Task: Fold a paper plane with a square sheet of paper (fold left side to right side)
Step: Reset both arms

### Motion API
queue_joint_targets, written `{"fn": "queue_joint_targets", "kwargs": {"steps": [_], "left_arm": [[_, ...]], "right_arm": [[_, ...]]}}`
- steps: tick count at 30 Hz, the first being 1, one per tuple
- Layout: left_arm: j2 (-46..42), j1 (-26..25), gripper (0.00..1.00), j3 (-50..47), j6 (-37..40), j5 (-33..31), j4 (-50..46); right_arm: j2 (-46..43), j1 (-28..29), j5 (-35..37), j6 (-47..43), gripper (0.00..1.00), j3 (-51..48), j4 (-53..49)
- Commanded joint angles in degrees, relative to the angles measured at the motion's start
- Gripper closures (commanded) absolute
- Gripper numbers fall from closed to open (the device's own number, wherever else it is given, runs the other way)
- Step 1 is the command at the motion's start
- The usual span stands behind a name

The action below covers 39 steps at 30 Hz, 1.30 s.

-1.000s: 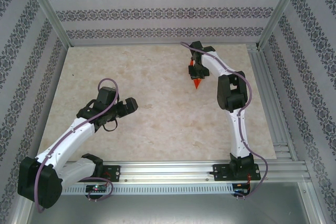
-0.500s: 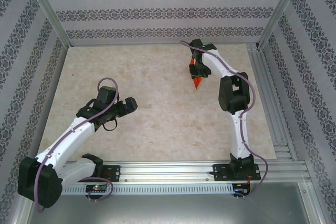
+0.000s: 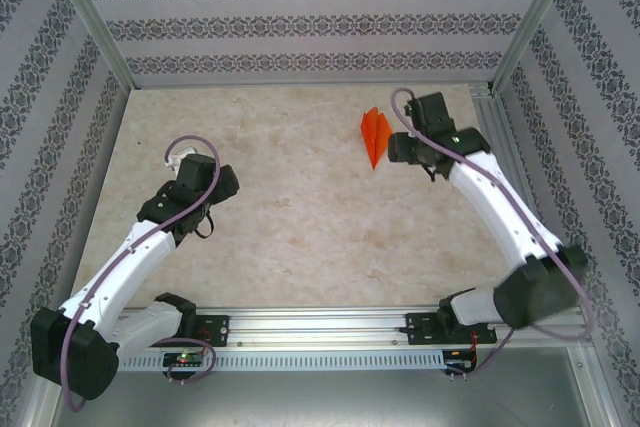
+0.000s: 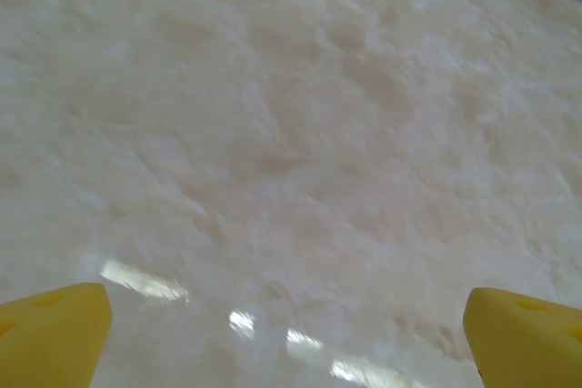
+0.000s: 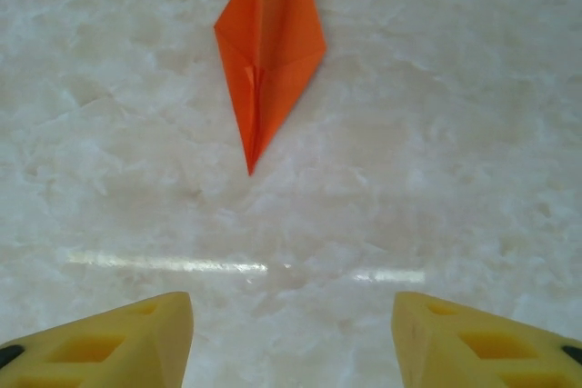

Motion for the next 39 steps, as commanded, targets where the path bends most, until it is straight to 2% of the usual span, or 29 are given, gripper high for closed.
{"fn": "queue_joint_targets", "kwargs": {"steps": [1,4,6,9,13,18,21,27,32,33,35,36,37,39], "left_arm": [[-1.5,0.8,0.0,-0.9,5.8,-14.2,7.2],[-1.6,0.9,0.0,-4.4,12.0,-19.3,15.0],[-1.5,0.9,0.0,-7.7,17.3,-21.2,21.9],[-0.7,1.2,0.0,-11.8,23.8,-21.4,30.1],[1.7,1.7,0.0,-14.8,29.1,-19.3,36.2],[4.6,3.3,0.0,-19.0,33.5,-14.4,45.8],[6.1,4.9,0.0,-21.6,36.1,-10.0,52.4],[11.3,8.8,0.0,-25.7,37.0,-2.7,66.1],[17.2,10.1,0.0,-27.3,38.1,2.4,77.1],[18.6,10.2,0.0,-27.6,38.7,2.9,79.1],[21.6,10.3,0.0,-28.2,40.0,4.5,83.6],[23.4,10.4,0.0,-28.6,40.4,5.1,86.1],[25.3,10.4,0.0,-28.9,40.7,5.7,88.3],[29.4,10.5,0.0,-29.0,41.2,7.0,92.1]], "right_arm": [[-7.1,-1.9,3.7,-0.1,0.34,-9.6,10.2],[-14.0,-3.8,5.4,-0.5,0.19,-17.9,17.2],[-17.2,-5.3,6.4,-0.5,0.02,-22.9,22.5],[-18.7,-8.1,6.3,-1.6,0.02,-27.9,28.1],[-17.3,-11.4,5.8,-4.5,0.02,-34.0,37.8],[-11.4,-12.5,9.9,-9.4,0.02,-44.4,59.4],[-6.1,-13.4,9.4,-10.7,0.02,-46.9,69.0],[1.1,-14.0,4.0,-14.1,0.02,-47.5,83.2],[6.7,-15.0,1.3,-14.9,0.02,-48.1,92.0],[6.3,-16.3,-0.9,-13.9,0.02,-48.1,90.8],[9.0,-17.8,-3.7,-13.2,0.02,-50.3,97.5],[11.5,-17.9,-3.6,-12.7,0.02,-52.1,104.7],[11.7,-18.3,-4.7,-12.5,0.02,-52.5,105.7],[9.3,-19.0,-4.8,-12.2,0.02,-50.6,97.4]]}}
